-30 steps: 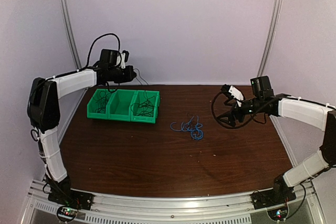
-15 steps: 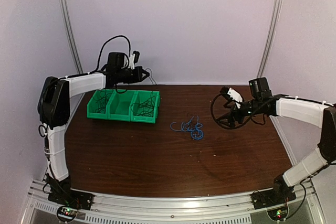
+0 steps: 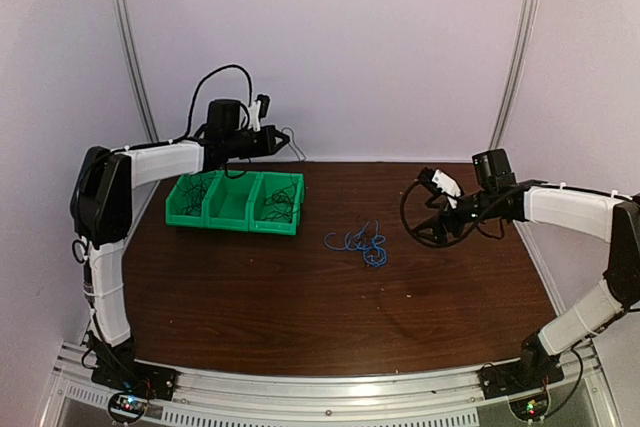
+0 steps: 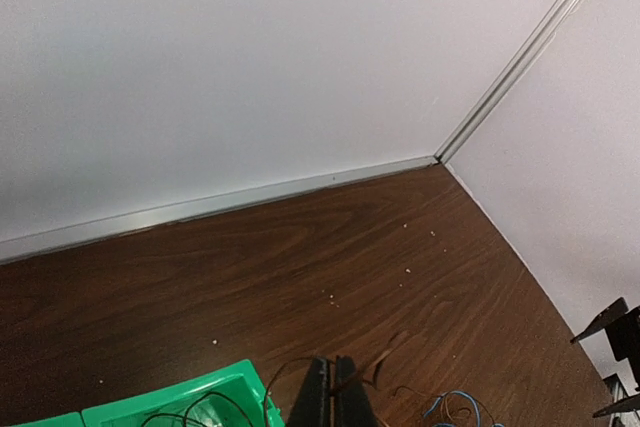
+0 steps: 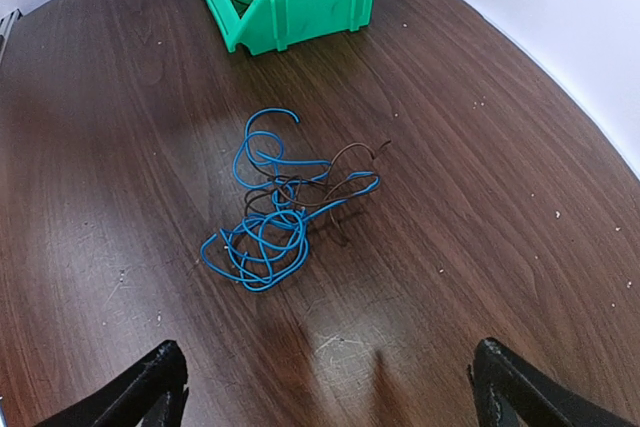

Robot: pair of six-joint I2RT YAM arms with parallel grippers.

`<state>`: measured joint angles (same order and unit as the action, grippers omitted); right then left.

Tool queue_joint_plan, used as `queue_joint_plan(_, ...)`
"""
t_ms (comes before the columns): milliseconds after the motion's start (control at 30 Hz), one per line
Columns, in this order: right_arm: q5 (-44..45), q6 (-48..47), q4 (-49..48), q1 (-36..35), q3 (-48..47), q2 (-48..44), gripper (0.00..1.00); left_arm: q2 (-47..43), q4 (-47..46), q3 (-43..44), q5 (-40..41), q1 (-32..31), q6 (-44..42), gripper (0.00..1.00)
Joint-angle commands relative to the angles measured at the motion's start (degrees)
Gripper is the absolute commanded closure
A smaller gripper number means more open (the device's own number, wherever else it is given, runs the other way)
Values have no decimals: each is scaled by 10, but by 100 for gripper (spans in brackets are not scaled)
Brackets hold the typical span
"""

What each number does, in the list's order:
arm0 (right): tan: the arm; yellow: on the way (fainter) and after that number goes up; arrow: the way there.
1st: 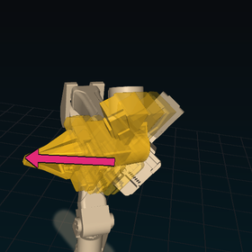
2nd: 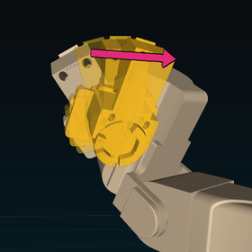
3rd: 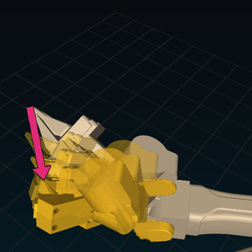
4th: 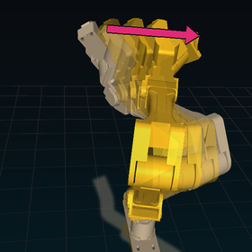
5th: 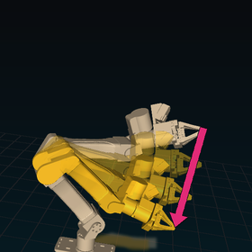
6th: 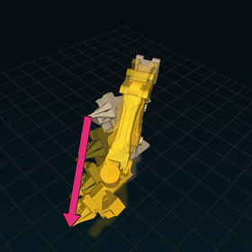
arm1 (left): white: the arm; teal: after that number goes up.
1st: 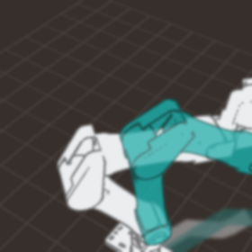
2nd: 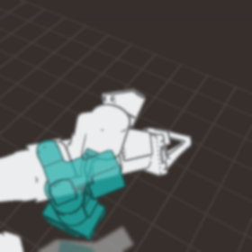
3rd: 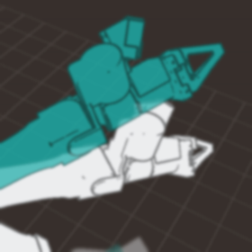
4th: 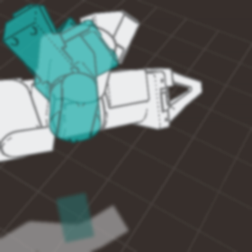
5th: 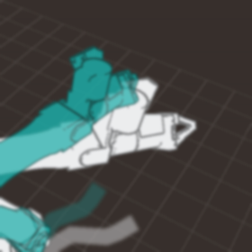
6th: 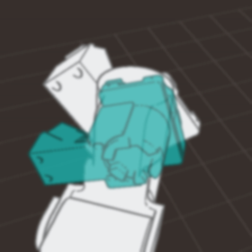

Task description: Untangle the cables

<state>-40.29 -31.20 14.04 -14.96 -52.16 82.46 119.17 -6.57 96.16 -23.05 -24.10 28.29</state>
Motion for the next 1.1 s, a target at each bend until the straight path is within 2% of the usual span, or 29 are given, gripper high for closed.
queue_joint_plan(0, -7, -4, 8, 5, -1, -1, 0, -36, -20, -49, 34, 18, 2, 100)
queue_joint_plan(400, -15, -10, 21, 5, -9, 14, 0, -47, 7, -85, 108, 65, -34, 100)
queue_joint_plan(533, -14, -11, 21, 5, -9, 15, 0, -35, 7, -90, 103, 64, -41, 100)
queue_joint_plan(1067, -14, -19, 32, 5, -13, 30, 0, -14, -10, -172, 80, 9, -33, 100)
